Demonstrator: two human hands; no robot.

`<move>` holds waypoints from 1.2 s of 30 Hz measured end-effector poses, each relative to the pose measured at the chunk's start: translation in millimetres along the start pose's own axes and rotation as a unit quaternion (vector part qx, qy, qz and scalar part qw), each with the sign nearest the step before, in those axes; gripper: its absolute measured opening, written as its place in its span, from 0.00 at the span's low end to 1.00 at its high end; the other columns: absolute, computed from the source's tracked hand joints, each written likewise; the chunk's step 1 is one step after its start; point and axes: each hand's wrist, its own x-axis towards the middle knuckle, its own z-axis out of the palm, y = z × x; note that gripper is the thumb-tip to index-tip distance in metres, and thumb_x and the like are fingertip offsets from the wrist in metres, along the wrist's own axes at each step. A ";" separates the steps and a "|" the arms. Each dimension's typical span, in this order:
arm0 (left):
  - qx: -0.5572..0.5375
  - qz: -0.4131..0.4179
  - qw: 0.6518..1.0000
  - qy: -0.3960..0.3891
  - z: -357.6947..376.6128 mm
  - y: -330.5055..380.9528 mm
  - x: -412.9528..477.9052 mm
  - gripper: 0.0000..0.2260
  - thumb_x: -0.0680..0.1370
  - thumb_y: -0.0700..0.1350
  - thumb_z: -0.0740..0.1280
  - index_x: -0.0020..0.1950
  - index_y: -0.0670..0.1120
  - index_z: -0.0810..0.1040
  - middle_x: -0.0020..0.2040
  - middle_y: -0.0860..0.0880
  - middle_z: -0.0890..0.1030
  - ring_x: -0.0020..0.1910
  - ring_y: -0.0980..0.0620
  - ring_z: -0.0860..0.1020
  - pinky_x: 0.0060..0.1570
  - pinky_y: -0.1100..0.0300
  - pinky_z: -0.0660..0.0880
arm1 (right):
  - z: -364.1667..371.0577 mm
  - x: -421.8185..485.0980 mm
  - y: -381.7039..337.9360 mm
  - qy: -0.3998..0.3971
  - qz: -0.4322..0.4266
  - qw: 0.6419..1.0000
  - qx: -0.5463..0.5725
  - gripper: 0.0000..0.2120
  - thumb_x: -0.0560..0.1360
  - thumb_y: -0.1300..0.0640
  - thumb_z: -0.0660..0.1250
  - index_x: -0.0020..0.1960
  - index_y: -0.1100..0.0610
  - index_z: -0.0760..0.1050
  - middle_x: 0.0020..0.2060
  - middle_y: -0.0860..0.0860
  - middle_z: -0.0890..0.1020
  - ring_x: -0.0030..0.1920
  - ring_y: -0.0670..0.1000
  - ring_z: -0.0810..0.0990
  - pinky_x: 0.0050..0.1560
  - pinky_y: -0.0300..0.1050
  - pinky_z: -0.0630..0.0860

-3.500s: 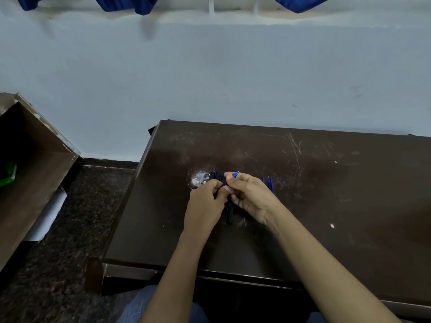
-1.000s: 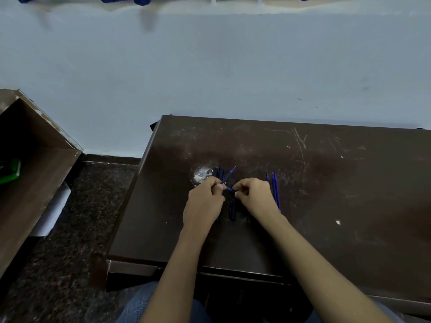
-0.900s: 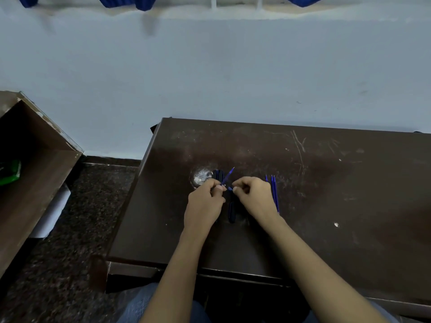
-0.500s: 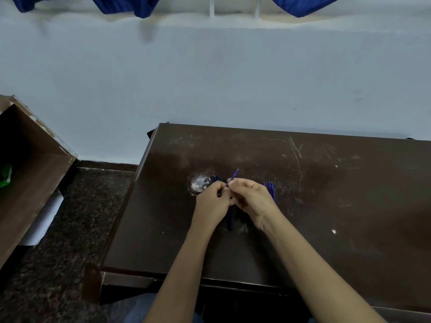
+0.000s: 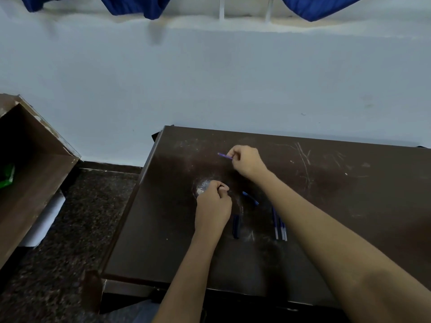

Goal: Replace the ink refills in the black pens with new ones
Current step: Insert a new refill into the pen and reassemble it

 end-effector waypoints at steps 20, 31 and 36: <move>0.024 -0.014 1.000 0.001 -1.2 -5.1 4.3 0.09 0.80 0.43 0.55 0.51 0.51 0.76 0.53 0.44 0.79 0.40 0.53 0.78 0.37 0.60 0.70 | 30.8 -3.1 12.5 -0.009 -0.034 0.992 -0.122 0.17 0.78 0.65 0.57 0.60 0.56 0.79 0.59 0.56 0.78 0.59 0.58 0.77 0.62 0.52 0.73; 0.022 -0.013 1.000 -0.004 -1.7 -4.0 3.8 0.10 0.80 0.43 0.55 0.50 0.51 0.75 0.53 0.44 0.79 0.40 0.53 0.77 0.36 0.60 0.69 | 15.5 -20.3 18.6 0.115 -0.046 0.992 -0.030 0.14 0.76 0.66 0.61 0.57 0.56 0.80 0.55 0.55 0.80 0.55 0.55 0.79 0.58 0.50 0.75; 0.008 -0.021 1.000 0.000 -1.0 -0.9 1.9 0.12 0.80 0.41 0.55 0.56 0.47 0.76 0.54 0.44 0.80 0.34 0.56 0.73 0.31 0.64 0.66 | -7.9 -48.2 39.5 0.121 0.043 0.988 -0.084 0.05 0.74 0.57 0.68 0.48 0.53 0.81 0.46 0.53 0.84 0.47 0.54 0.81 0.49 0.54 0.80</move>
